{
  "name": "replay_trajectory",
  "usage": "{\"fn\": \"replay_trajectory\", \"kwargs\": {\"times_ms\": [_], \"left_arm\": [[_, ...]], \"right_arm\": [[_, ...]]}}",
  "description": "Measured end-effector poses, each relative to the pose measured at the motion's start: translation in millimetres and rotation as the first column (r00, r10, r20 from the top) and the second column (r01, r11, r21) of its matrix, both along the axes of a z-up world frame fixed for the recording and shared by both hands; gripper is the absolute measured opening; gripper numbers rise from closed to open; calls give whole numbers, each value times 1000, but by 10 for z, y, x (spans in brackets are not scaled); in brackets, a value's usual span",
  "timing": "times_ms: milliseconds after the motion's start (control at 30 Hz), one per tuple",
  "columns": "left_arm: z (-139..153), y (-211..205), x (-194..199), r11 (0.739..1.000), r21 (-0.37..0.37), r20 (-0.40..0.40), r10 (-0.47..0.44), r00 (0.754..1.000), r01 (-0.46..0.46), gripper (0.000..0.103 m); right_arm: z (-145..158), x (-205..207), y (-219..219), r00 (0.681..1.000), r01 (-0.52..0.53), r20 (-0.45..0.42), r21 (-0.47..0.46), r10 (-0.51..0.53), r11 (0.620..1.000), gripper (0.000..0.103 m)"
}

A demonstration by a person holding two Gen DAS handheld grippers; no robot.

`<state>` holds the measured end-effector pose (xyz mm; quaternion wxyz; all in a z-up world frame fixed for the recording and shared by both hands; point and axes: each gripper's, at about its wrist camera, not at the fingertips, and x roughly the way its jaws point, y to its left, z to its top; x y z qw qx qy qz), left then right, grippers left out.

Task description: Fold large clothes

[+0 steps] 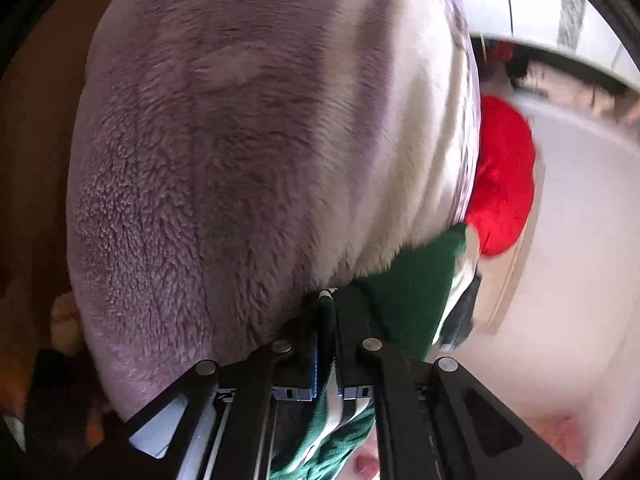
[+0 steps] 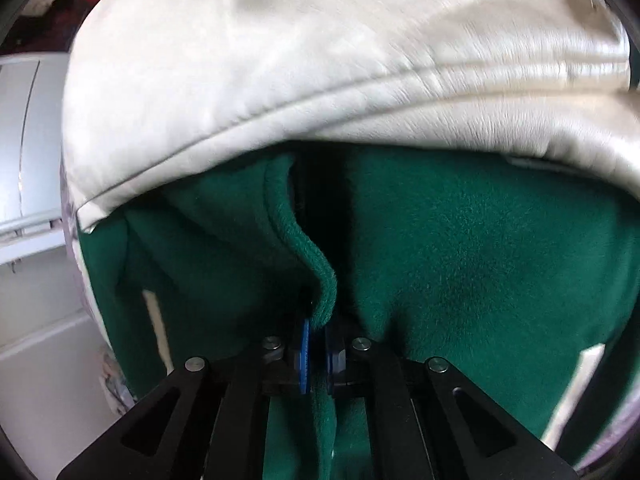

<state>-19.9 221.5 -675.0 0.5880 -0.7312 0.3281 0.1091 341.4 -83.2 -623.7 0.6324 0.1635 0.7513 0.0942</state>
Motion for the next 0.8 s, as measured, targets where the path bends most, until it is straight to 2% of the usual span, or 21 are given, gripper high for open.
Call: {"fn": "replay_trajectory", "kwargs": {"times_ms": [133,167,200,267,300,333,467,533,567,600,633,667,733,767,800], "left_arm": [[287,61,78,989,83,-114,-109,987,119,11],[435,70,104,973,145,-195,-149,969,179,15],[567,85,133,956,200,-237,-165,957,214,19],[949,34,241,873,365,-347,-195,917,324,39],[1078,15,322,826,425,-390,-202,898,371,76],[1251,-45,461,758,498,-440,-198,876,422,103],[1613,-401,1036,540,674,-493,-179,851,504,103],[1555,-535,1329,462,705,-529,-164,833,539,103],[1456,-631,1504,440,696,-559,-164,813,567,103],[1329,-588,1447,426,686,-579,-172,797,590,103],[1215,-661,1587,397,671,-618,-167,768,626,103],[1093,-751,1697,356,660,-658,-152,737,662,103],[936,-886,1850,297,632,-709,-151,689,716,103],[797,-953,1935,266,602,-751,-134,647,753,103],[681,-996,2004,260,569,-777,-138,614,780,103]], "right_arm": [[419,-55,-76,995,-50,83,-37,52,998,26],[466,-72,-106,995,-48,90,-28,50,998,32],[533,-98,-187,995,-39,93,-8,39,999,39],[659,-116,-348,995,-14,96,31,11,999,44],[743,-93,-446,995,3,99,46,-7,999,45],[827,-42,-542,994,22,104,56,-28,998,48],[1092,350,-713,989,66,126,120,-81,991,51],[1162,724,-734,985,77,140,158,-99,984,52],[1180,884,-764,983,70,154,166,-96,984,52],[1167,1192,-721,982,44,175,180,-76,983,52],[1150,1451,-692,978,33,199,168,-67,985,52],[1131,1648,-635,974,30,218,161,-65,987,52],[1005,2190,-503,970,5,239,174,-47,985,52],[964,2340,-485,969,-5,242,186,-41,982,52],[882,2578,-501,971,-26,239,192,-21,981,52]]}}
